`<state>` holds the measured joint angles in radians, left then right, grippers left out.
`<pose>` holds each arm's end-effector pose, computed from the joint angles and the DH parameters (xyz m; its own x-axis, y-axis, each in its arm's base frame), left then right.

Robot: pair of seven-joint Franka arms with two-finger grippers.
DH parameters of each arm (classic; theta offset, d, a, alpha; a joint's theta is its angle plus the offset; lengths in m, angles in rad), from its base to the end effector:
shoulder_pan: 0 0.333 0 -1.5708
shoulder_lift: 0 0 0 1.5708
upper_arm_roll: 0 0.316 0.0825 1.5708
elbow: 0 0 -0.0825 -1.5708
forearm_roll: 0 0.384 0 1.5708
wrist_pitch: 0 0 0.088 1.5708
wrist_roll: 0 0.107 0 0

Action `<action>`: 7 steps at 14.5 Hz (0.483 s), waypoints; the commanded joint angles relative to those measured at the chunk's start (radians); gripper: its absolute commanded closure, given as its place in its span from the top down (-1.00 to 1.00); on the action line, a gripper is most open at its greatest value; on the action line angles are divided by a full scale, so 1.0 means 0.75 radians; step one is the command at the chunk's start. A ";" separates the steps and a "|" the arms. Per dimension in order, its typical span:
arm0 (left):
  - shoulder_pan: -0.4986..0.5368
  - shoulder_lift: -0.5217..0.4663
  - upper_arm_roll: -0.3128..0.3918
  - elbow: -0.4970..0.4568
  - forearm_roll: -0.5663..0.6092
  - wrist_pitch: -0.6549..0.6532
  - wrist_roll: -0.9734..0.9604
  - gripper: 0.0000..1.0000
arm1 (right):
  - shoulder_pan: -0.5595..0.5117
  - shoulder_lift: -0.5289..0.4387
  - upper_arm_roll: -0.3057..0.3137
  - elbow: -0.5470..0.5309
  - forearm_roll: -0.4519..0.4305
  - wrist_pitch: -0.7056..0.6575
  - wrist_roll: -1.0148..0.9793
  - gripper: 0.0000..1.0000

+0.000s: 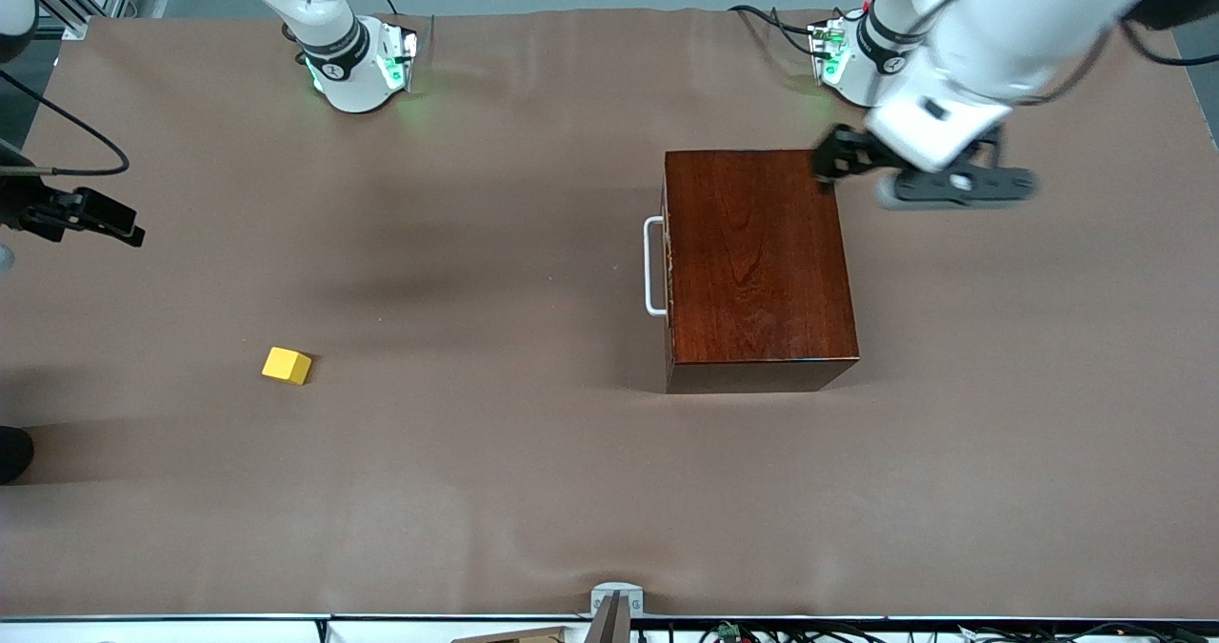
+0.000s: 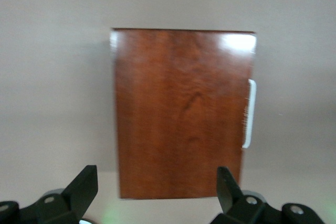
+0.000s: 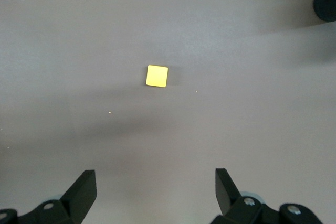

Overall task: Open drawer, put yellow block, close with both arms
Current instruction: 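Move the left gripper to the white drawer handle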

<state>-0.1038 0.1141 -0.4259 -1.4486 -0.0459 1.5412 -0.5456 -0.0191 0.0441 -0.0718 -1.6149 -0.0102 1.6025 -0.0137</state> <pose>0.5090 -0.2865 0.6202 0.9982 0.0148 -0.0578 0.0191 -0.9971 0.0735 0.5655 -0.0518 0.5817 0.9954 -0.0768 -0.0565 -0.0762 -0.9970 0.0125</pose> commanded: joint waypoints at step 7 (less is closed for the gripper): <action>-0.514 0.422 0.005 0.291 -0.002 0.227 -0.737 1.00 | -0.030 0.135 0.024 0.087 -0.011 0.025 0.000 1.00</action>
<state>-0.4356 0.3585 -0.4433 -1.2890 -0.0468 1.6717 -1.0364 -0.0204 0.1126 -0.0720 -1.5805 -0.0102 1.6169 -0.0137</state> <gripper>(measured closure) 0.000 0.000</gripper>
